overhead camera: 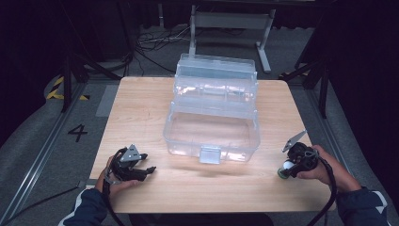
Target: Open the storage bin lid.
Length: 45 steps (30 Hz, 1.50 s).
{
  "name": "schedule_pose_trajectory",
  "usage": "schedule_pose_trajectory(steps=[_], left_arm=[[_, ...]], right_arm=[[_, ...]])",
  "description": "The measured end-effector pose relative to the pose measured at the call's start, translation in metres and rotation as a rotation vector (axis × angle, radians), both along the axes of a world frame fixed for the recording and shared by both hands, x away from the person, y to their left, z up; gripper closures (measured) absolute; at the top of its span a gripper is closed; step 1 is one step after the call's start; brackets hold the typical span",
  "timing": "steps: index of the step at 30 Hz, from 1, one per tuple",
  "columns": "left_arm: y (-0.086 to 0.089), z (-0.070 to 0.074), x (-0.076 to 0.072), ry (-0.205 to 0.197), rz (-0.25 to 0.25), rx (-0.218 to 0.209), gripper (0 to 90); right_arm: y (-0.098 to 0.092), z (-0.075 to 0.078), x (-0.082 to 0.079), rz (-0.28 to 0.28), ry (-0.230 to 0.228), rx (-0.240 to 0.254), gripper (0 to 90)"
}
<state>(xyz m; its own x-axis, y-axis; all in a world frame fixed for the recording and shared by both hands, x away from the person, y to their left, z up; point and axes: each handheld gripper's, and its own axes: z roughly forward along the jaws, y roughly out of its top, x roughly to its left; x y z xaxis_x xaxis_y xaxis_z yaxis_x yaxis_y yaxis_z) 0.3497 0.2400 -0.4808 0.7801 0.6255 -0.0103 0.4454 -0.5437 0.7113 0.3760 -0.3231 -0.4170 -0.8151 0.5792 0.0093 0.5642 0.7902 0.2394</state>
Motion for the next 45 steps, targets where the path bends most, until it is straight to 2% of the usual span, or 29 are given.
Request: schedule_pose_trajectory(steps=[7, 14, 22, 35, 45], left_arm=[[0.001, 0.0, 0.0, 0.002, 0.0, -0.004, 37.6], [0.001, 0.0, 0.0, 0.001, -0.002, -0.004, 37.7], [0.001, 0.0, 0.0, 0.0, -0.002, -0.004, 37.7], [0.001, 0.0, 0.0, 0.0, 0.003, -0.002, 37.3], [0.001, 0.0, 0.0, 0.0, 0.002, -0.003, 37.3]], right_arm=[[0.001, 0.016, 0.003, 0.01, -0.029, 0.023, 50.9], [0.006, 0.037, 0.007, 0.033, -0.066, 0.02, 50.9], [0.014, 0.065, 0.011, 0.081, -0.114, 0.023, 50.9], [0.031, 0.102, 0.025, 0.137, -0.178, 0.033, 50.9], [0.049, 0.118, 0.035, 0.174, -0.206, 0.054, 50.9]])
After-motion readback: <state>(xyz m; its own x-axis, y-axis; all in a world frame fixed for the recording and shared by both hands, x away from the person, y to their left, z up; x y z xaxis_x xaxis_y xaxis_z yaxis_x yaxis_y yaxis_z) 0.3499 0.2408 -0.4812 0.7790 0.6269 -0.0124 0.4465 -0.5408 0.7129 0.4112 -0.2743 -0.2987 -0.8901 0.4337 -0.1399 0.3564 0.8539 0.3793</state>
